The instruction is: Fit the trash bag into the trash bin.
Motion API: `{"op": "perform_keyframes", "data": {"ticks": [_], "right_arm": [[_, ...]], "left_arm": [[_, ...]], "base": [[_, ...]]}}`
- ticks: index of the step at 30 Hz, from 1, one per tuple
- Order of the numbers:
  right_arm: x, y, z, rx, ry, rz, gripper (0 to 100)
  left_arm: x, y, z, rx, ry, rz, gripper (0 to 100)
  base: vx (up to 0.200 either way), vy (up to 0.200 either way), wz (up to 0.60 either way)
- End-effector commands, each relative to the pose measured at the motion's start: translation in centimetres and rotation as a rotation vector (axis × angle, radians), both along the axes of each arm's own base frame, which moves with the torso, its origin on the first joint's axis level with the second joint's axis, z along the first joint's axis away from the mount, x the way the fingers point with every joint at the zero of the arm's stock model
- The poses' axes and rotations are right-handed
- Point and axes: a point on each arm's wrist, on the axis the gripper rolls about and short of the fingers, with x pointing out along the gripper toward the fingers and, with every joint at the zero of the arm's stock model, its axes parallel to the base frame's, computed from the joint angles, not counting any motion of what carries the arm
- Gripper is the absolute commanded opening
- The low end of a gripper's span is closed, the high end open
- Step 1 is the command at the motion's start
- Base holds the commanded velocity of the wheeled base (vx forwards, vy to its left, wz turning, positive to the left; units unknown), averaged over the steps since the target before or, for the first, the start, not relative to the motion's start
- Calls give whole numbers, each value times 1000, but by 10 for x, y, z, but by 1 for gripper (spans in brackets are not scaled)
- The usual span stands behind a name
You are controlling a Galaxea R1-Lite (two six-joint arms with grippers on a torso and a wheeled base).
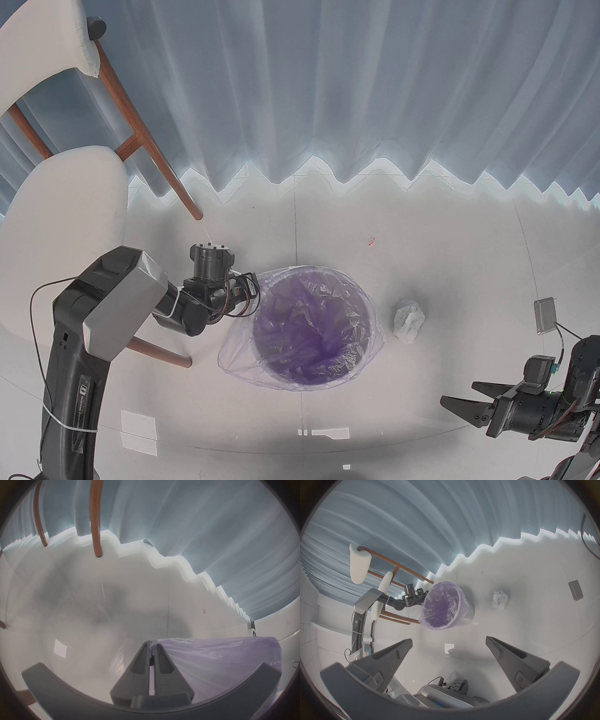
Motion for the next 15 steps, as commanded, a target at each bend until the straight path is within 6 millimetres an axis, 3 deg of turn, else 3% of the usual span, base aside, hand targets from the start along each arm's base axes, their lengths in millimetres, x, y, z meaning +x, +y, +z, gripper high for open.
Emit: {"op": "perform_keyframes", "data": {"ticks": [1,6,7,11,15], "right_arm": [[-3,-1,-4,-5,18,-1,100],[-3,-1,-4,-2,20,-2,100],[-3,-1,-4,-1,20,-3,100],[-4,-2,-5,-9,33,-2,100],[-4,-2,-6,-14,43,-5,100]], "left_arm": [[2,2,-12,-1,24,11,0],[1,-1,-13,-29,33,37,0],[0,-1,-12,-32,34,39,100],[0,3,-5,-59,30,58,100],[-8,6,32,-113,-10,90,100]], "base": [[0,0,0],[0,0,0],[0,0,0],[0,0,0],[0,0,0]]}}
